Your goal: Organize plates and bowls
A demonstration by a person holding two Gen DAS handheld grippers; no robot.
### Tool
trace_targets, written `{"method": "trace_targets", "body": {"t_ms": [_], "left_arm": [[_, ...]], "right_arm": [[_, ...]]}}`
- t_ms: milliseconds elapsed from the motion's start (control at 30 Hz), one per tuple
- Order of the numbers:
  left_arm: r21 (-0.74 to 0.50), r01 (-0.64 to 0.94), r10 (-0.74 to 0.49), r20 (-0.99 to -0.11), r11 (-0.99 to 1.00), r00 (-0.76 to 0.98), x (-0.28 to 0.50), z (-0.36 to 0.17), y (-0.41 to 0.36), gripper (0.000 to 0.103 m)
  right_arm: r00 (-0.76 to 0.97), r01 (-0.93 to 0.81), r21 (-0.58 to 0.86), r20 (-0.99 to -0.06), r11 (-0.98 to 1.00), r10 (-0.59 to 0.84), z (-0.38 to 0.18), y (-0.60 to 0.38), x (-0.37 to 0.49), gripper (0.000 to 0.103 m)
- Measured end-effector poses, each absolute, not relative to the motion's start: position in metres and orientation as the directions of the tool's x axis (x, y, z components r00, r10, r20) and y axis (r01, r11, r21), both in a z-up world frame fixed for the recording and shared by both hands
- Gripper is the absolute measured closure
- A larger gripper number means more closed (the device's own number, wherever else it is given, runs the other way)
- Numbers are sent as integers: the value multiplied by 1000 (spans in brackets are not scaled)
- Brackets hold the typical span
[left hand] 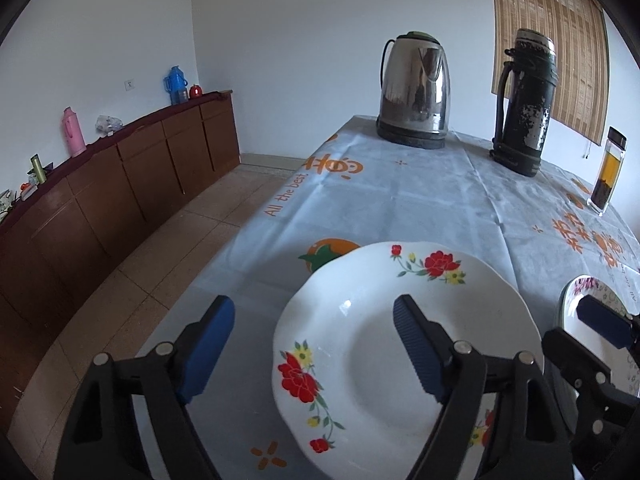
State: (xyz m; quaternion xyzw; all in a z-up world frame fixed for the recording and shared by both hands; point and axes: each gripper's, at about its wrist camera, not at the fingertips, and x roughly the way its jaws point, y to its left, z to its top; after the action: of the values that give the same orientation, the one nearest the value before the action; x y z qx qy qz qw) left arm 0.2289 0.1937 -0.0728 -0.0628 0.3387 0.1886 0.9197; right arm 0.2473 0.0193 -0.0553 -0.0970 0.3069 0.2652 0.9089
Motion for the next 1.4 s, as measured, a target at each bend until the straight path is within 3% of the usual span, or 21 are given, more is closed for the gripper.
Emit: {"method": "trace_targets", "body": {"t_ms": [67,300,600,833,1000,1400], "left_arm": [[3,-391,295,-659,921,691,230,-75,196,21],[-9,-383,261,-718,924,646,236,-87,199,46],[-41,-392,234,-743,919,627,234,-94,205,66],[-53,-392,221,-753,918,619,236,-96,207,67],[-61,-404,224,-750,913,622,236,-96,210,67],[-62,-390,229,-721,919,654,231,-90,207,67]], "right_arm": [[659,-547,-22,-628,837,414,-58,28,251,56],[634,-545,-75,-689,835,352,-71,48,260,58],[614,-562,-93,-712,822,340,-79,56,263,62],[615,-553,-104,-721,827,320,-82,60,267,62],[616,-544,-56,-705,837,352,-79,50,266,77],[640,-547,-24,-657,837,399,-73,38,252,78]]}}
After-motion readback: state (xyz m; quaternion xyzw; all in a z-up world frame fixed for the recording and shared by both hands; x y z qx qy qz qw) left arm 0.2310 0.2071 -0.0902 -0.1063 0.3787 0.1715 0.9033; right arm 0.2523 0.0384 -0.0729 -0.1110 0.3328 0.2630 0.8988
